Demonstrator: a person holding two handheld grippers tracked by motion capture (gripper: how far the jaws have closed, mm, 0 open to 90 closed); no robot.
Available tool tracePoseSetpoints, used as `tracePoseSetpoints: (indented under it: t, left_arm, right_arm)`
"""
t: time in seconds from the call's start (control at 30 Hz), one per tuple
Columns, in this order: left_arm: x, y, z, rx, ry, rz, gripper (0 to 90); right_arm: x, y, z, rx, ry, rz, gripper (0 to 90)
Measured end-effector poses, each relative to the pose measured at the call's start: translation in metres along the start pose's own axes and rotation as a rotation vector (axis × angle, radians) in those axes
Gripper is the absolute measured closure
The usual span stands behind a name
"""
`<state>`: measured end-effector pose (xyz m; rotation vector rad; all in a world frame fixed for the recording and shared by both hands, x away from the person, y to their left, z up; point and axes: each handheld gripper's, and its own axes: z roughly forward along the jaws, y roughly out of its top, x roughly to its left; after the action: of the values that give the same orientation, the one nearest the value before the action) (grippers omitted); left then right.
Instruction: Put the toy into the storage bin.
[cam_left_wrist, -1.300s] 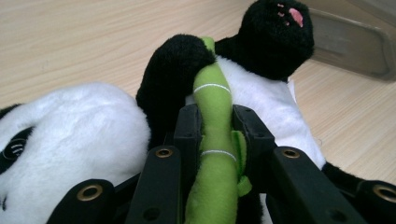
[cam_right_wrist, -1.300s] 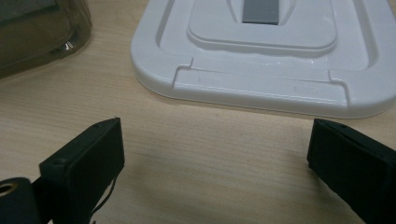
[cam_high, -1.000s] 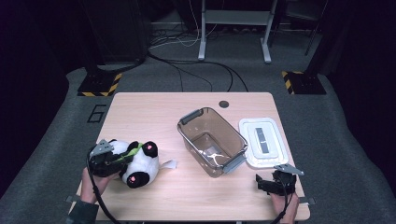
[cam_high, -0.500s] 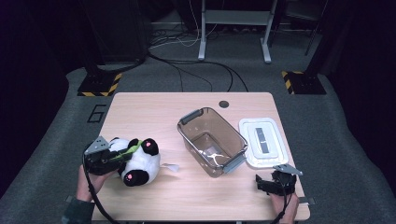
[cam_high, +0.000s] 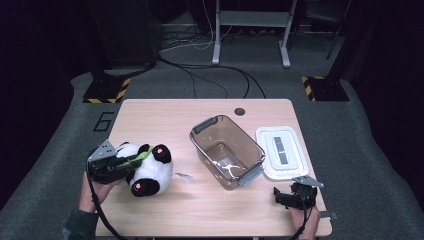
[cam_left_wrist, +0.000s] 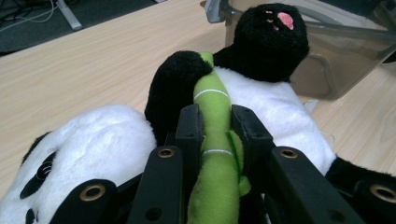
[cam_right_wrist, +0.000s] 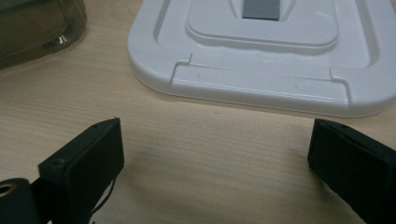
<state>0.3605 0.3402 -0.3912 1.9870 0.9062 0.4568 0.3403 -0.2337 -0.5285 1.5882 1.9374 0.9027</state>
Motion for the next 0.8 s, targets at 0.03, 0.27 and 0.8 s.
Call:
tracePoseSetpoints:
  t: [0.03,0.27,0.8]
  left_arm:
    - [0.0,0.002,-0.001,-0.002,0.0,0.005,73.8]
    - [-0.002,0.021,-0.009,-0.024,0.003,0.034,73.8]
    - [-0.001,0.06,-0.023,-0.084,-0.002,0.082,73.7]
  right_arm:
    - [0.0,0.0,0.0,0.0,0.0,0.001,3.0]
    - [0.0,0.0,0.0,0.002,0.0,0.003,3.0]
    - [0.0,0.0,0.001,0.006,-0.005,0.002,3.3]
